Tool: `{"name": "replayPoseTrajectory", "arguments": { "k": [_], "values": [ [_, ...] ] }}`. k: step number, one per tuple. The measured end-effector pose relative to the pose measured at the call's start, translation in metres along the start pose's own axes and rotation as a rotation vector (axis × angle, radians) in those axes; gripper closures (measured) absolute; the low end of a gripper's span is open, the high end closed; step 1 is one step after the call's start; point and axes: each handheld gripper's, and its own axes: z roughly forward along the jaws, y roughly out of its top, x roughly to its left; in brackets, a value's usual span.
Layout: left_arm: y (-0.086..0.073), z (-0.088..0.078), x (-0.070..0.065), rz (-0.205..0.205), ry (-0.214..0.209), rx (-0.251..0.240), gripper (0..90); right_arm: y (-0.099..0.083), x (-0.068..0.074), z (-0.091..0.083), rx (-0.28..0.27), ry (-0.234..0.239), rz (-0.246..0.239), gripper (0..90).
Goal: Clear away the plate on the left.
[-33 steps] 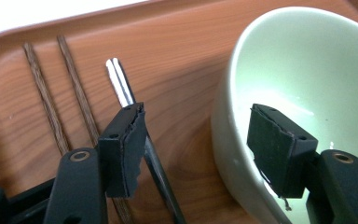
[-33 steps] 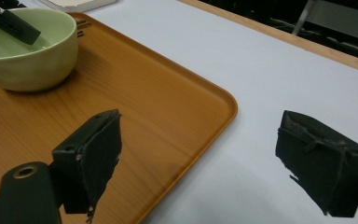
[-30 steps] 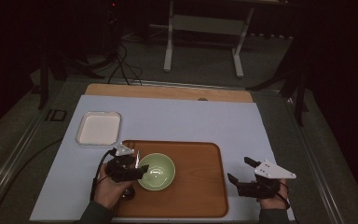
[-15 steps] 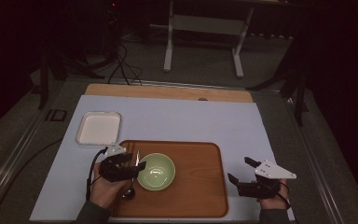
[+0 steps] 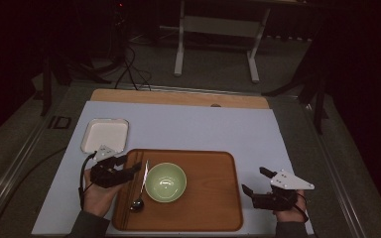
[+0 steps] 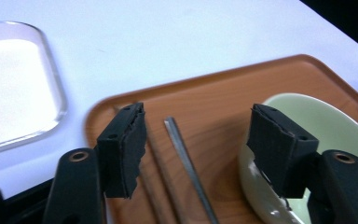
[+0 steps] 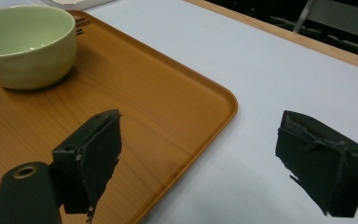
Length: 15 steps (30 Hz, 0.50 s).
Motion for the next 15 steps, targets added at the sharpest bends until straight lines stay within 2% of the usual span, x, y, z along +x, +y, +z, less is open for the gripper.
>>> {"name": "replayPoseTrajectory", "arguments": {
  "k": [5, 6, 9, 10, 11, 12, 15],
  "values": [
    [0.006, -0.009, 0.01, 0.006, 0.039, -0.008, 38.6, 0.0, 0.0, 0.0, -0.002, 0.0, -0.001, 13.9],
    [0.008, -0.013, 0.018, 0.001, 0.059, -0.014, 38.6, 0.0, 0.0, 0.001, -0.002, 0.0, 0.0, 13.9],
    [0.011, -0.016, 0.025, -0.005, 0.083, -0.021, 38.5, 0.0, 0.0, 0.001, -0.001, 0.0, 0.001, 13.8],
    [0.014, -0.019, 0.034, -0.012, 0.114, -0.026, 38.0, 0.0, 0.0, 0.001, 0.0, 0.002, 0.0, 13.9],
    [0.014, -0.019, 0.034, -0.012, 0.114, -0.026, 37.7, 0.0, 0.0, 0.001, 0.0, 0.002, 0.0, 13.9],
    [0.018, -0.021, 0.042, -0.026, 0.132, -0.032, 37.5, 0.0, 0.0, 0.001, 0.002, 0.002, -0.002, 13.9],
    [0.023, -0.023, 0.05, -0.034, 0.156, -0.037, 37.2, 0.0, -0.001, 0.001, 0.002, 0.003, -0.002, 13.9]
  ]
}}
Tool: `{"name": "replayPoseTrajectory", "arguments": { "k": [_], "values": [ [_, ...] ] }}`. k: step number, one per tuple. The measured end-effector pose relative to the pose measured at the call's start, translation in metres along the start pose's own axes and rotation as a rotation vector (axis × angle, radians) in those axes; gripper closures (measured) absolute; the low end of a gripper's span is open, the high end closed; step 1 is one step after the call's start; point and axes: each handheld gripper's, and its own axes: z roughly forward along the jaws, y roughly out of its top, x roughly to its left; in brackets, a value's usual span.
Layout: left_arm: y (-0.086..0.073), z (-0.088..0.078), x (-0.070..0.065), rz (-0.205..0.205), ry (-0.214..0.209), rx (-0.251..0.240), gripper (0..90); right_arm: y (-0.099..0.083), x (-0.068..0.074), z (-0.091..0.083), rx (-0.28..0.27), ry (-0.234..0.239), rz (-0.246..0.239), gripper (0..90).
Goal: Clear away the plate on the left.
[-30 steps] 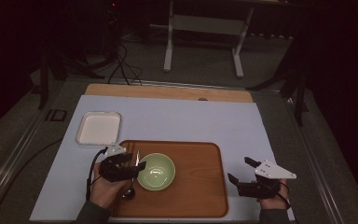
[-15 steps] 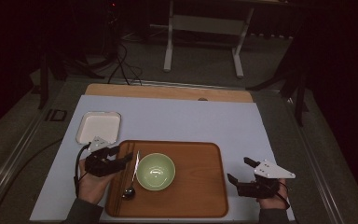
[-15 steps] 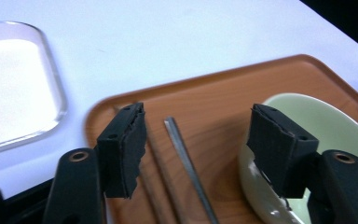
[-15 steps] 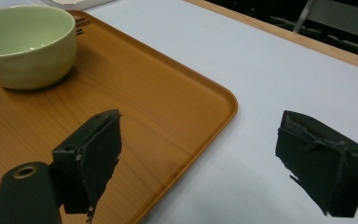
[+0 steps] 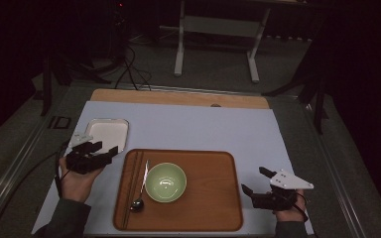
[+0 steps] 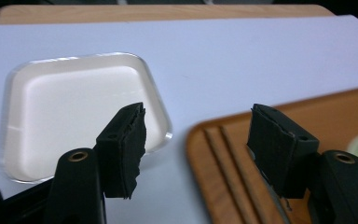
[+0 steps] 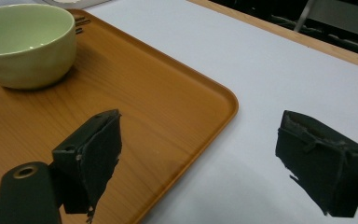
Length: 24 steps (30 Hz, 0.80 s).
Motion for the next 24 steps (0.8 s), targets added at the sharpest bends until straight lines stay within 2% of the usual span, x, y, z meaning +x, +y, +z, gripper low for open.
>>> {"name": "replayPoseTrajectory", "arguments": {
  "k": [3, 8, 9, 12, 13, 14, 17, 18, 21, 22, 23, 24],
  "values": [
    [0.009, 0.001, 0.013, -0.002, 0.045, -0.009, 36.7, 0.0, 0.0, 0.0, 0.0, 0.0, -0.003, 13.8],
    [0.016, 0.004, 0.025, -0.008, 0.08, -0.016, 36.8, 0.0, -0.001, 0.0, 0.001, 0.001, -0.003, 13.8],
    [0.019, 0.007, 0.03, -0.004, 0.097, -0.009, 36.8, 0.0, -0.001, 0.0, 0.001, 0.001, -0.004, 13.9],
    [0.02, 0.011, 0.034, 0.003, 0.112, -0.005, 36.7, 0.0, -0.001, 0.0, 0.001, 0.0, -0.003, 13.8],
    [0.02, 0.016, 0.04, 0.022, 0.136, 0.005, 36.6, 0.0, -0.001, 0.0, 0.001, 0.0, -0.003, 13.8],
    [0.02, 0.016, 0.04, 0.022, 0.136, 0.005, 36.6, 0.0, -0.001, 0.0, 0.001, 0.0, -0.003, 13.8],
    [0.018, 0.031, 0.054, 0.029, 0.177, 0.041, 36.8, 0.001, -0.001, 0.001, 0.0, 0.001, -0.004, 13.8],
    [0.018, 0.031, 0.054, 0.029, 0.177, 0.041, 37.0, 0.001, -0.001, 0.001, 0.001, 0.0, -0.003, 13.8],
    [0.017, 0.043, 0.068, 0.032, 0.19, 0.074, 37.4, 0.0, -0.001, 0.001, 0.001, 0.0, -0.002, 13.8],
    [0.017, 0.043, 0.068, 0.032, 0.19, 0.074, 37.7, 0.0, -0.001, 0.001, 0.001, 0.0, -0.002, 13.8],
    [0.017, 0.048, 0.076, 0.014, 0.192, 0.084, 38.4, 0.0, -0.002, 0.001, -0.001, 0.001, -0.001, 13.8],
    [0.017, 0.048, 0.076, 0.014, 0.192, 0.084, 39.1, 0.0, -0.002, 0.001, 0.0, 0.002, -0.001, 13.8]
  ]
}}
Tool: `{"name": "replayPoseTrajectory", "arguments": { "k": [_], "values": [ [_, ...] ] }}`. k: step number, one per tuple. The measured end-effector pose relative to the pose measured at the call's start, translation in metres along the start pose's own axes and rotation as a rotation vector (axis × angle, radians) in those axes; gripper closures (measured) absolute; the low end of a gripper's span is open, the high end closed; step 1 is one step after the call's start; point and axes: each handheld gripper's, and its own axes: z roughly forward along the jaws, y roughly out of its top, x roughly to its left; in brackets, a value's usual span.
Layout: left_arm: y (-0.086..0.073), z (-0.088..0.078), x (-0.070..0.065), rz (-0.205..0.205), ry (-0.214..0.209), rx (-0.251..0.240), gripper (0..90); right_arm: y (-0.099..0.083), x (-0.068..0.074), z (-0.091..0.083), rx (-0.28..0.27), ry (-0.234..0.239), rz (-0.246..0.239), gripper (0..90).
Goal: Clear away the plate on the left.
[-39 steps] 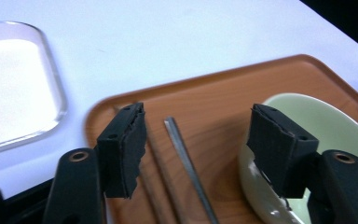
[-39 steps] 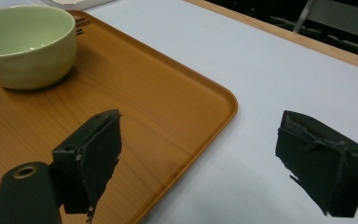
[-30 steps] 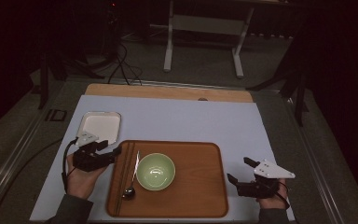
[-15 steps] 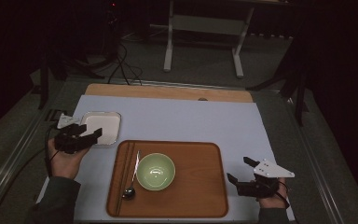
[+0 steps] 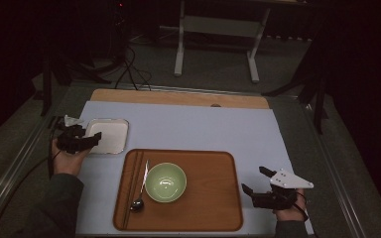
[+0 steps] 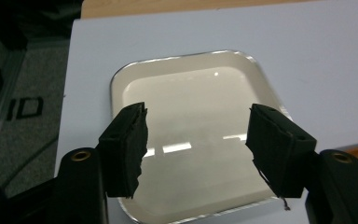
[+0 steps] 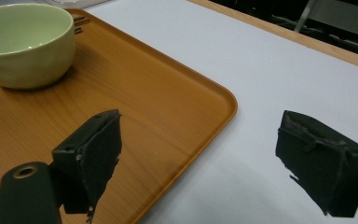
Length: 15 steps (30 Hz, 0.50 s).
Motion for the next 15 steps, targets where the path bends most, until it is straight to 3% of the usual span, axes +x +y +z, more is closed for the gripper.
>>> {"name": "replayPoseTrajectory", "arguments": {
  "k": [6, 9, 14, 15],
  "values": [
    [-0.002, 0.016, 0.017, -0.045, 0.026, 0.046, 49.6, 0.0, -0.001, 0.0, 0.0, 0.001, 0.0, 13.8],
    [-0.005, 0.029, 0.026, -0.1, 0.07, 0.085, 59.6, 0.0, 0.0, 0.002, 0.004, 0.006, -0.006, 13.8],
    [-0.008, 0.037, 0.03, -0.127, 0.113, 0.107, 70.1, 0.0, -0.001, 0.0, 0.001, 0.002, 0.001, 13.8],
    [-0.009, 0.04, 0.032, -0.134, 0.134, 0.131, 71.1, -0.001, -0.001, 0.0, -0.002, 0.002, 0.004, 13.8]
  ]
}}
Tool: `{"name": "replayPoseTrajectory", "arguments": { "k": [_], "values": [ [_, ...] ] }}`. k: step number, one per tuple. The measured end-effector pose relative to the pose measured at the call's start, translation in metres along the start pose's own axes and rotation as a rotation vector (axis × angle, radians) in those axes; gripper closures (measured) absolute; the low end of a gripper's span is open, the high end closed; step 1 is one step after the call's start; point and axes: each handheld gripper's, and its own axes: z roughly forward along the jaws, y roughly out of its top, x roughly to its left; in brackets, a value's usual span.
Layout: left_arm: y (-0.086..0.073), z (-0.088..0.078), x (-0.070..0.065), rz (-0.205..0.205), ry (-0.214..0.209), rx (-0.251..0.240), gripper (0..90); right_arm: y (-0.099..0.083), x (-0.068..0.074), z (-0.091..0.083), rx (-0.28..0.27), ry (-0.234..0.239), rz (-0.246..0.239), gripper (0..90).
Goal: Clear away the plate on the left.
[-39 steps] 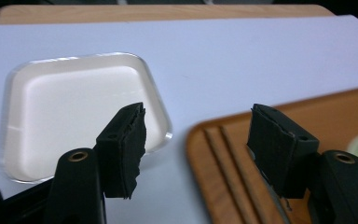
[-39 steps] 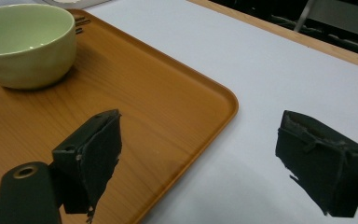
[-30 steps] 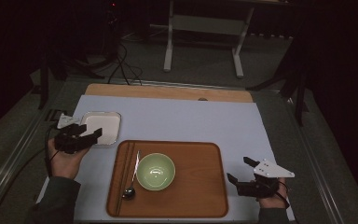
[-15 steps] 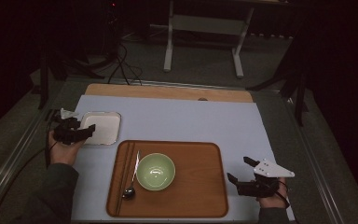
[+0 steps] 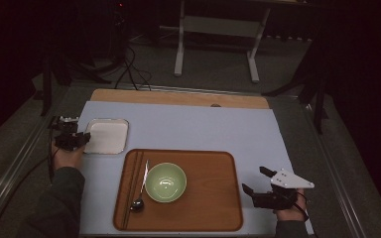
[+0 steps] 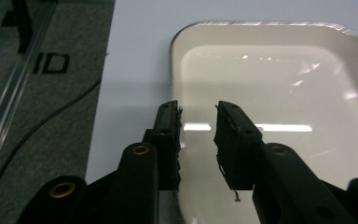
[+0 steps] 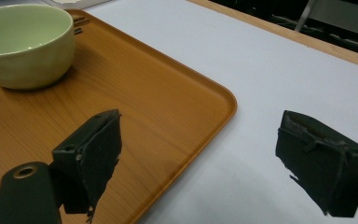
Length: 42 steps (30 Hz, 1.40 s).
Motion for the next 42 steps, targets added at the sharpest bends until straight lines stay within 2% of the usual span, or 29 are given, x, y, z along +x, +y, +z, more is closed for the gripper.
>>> {"name": "replayPoseTrajectory", "arguments": {
  "k": [1, 2, 4, 5, 6, 7, 8, 9, 10, 11, 12, 14, 16, 17, 21, 24, 27, 28, 29, 33, 36, 42],
  "values": [
    [0.0, 0.0, 0.0, 0.0, 0.0, 0.0, 71.8, 0.0, 0.0, 0.0, 0.002, -0.001, 0.001, 13.8],
    [-0.001, 0.003, 0.002, -0.022, 0.008, 0.019, 72.0, 0.0, 0.0, 0.0, 0.002, 0.0, 0.001, 13.8],
    [-0.001, 0.005, 0.004, -0.038, 0.005, 0.032, 71.7, 0.0, 0.0, 0.0, 0.002, 0.001, 0.0, 13.8],
    [-0.001, 0.007, 0.005, -0.045, 0.002, 0.038, 71.7, 0.0, 0.0, 0.0, 0.002, 0.001, 0.0, 13.8],
    [-0.002, 0.01, 0.007, -0.05, -0.005, 0.068, 71.5, 0.0, 0.0, 0.0, 0.003, 0.001, 0.0, 13.8],
    [-0.002, 0.01, 0.007, -0.05, -0.005, 0.068, 71.4, 0.0, 0.0, 0.0, 0.003, 0.001, 0.0, 13.8],
    [-0.003, 0.012, 0.01, -0.078, -0.027, 0.075, 71.5, 0.0, 0.001, 0.0, 0.003, 0.0, 0.001, 13.9],
    [-0.003, 0.012, 0.01, -0.078, -0.027, 0.075, 71.5, 0.0, 0.001, 0.0, 0.003, 0.0, 0.001, 13.9],
    [-0.003, 0.012, 0.015, -0.103, -0.055, 0.08, 71.6, 0.0, 0.0, 0.0, 0.004, 0.0, -0.001, 13.8],
    [-0.003, 0.012, 0.015, -0.103, -0.055, 0.08, 71.6, 0.0, 0.0, 0.0, 0.004, 0.0, -0.001, 13.8],
    [-0.004, 0.013, 0.017, -0.117, -0.081, 0.083, 71.6, -0.001, 0.0, 0.0, 0.006, 0.001, -0.002, 13.9],
    [-0.003, 0.012, 0.02, -0.118, -0.11, 0.1, 71.0, -0.001, 0.0, 0.001, 0.008, 0.001, -0.002, 13.8],
    [-0.002, 0.012, 0.021, -0.11, -0.115, 0.111, 71.1, -0.001, 0.001, 0.001, 0.009, 0.001, -0.001, 13.8],
    [-0.002, 0.012, 0.022, -0.117, -0.136, 0.123, 75.4, -0.001, 0.001, 0.001, 0.009, 0.001, -0.002, 13.8],
    [-0.001, 0.011, 0.022, -0.138, -0.132, 0.129, 81.9, 0.0, 0.001, 0.001, 0.01, 0.002, -0.002, 13.8],
    [-0.001, 0.009, 0.026, -0.158, -0.146, 0.148, 86.5, -0.001, 0.001, 0.001, 0.011, 0.0, -0.001, 13.9],
    [-0.002, 0.009, 0.025, -0.166, -0.147, 0.149, 87.2, -0.001, 0.001, 0.001, 0.014, 0.001, -0.002, 13.8],
    [-0.003, 0.009, 0.027, -0.196, -0.159, 0.145, 87.6, 0.0, 0.001, 0.001, 0.015, 0.002, -0.004, 13.9],
    [-0.003, 0.009, 0.027, -0.196, -0.159, 0.145, 88.0, 0.0, 0.001, 0.001, 0.015, 0.002, -0.004, 13.9],
    [-0.006, 0.009, 0.03, -0.26, -0.197, 0.138, 88.9, -0.001, 0.001, 0.001, 0.014, 0.0, -0.003, 13.8],
    [-0.006, 0.008, 0.031, -0.287, -0.22, 0.132, 89.4, 0.0, 0.001, 0.001, 0.016, 0.005, -0.003, 13.9],
    [-0.003, 0.004, 0.025, -0.283, -0.223, 0.115, 89.5, -0.001, 0.0, 0.001, 0.012, 0.002, 0.001, 13.8]
  ]
}}
